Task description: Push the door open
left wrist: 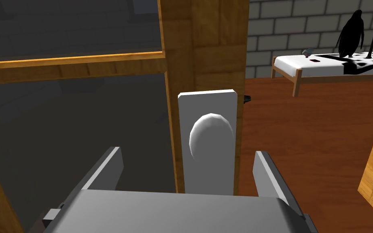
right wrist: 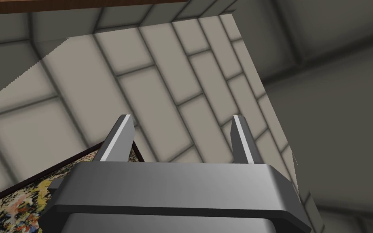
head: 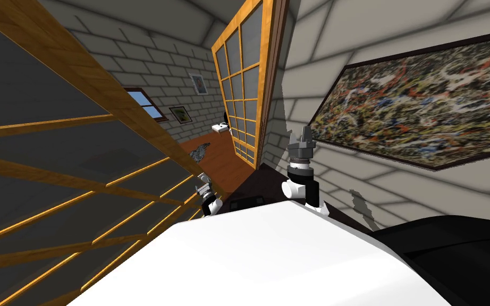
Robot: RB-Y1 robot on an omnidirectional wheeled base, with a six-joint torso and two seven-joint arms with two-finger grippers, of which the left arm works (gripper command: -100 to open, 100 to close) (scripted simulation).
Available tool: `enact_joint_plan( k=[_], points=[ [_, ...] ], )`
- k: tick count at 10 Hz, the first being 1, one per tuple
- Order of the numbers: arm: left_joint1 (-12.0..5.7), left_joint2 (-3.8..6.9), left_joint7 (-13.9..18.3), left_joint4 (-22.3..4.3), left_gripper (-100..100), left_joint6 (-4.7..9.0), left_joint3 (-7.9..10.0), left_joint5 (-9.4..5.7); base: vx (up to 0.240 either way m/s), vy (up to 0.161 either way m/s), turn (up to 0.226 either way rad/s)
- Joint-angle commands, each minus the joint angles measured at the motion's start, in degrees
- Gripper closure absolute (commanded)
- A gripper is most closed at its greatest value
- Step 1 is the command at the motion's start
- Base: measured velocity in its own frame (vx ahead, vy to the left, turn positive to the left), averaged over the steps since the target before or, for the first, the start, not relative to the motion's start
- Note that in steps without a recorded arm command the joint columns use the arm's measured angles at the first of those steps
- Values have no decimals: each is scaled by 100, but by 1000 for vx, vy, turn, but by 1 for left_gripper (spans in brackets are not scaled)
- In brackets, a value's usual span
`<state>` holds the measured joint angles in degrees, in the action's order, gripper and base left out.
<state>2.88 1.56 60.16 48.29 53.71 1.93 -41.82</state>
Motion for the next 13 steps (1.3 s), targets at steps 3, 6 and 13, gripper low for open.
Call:
enact_joint_plan(
  k=[3,6,13],
  points=[
    [-28,-165,37,-33,-100,-26,41,-27,168,103,-17],
    [-9,-135,21,-6,100,-22,31,-21,11,3,-7],
    [-45,-5,28,-38,100,-41,210,14,60,7,30]
  ],
)
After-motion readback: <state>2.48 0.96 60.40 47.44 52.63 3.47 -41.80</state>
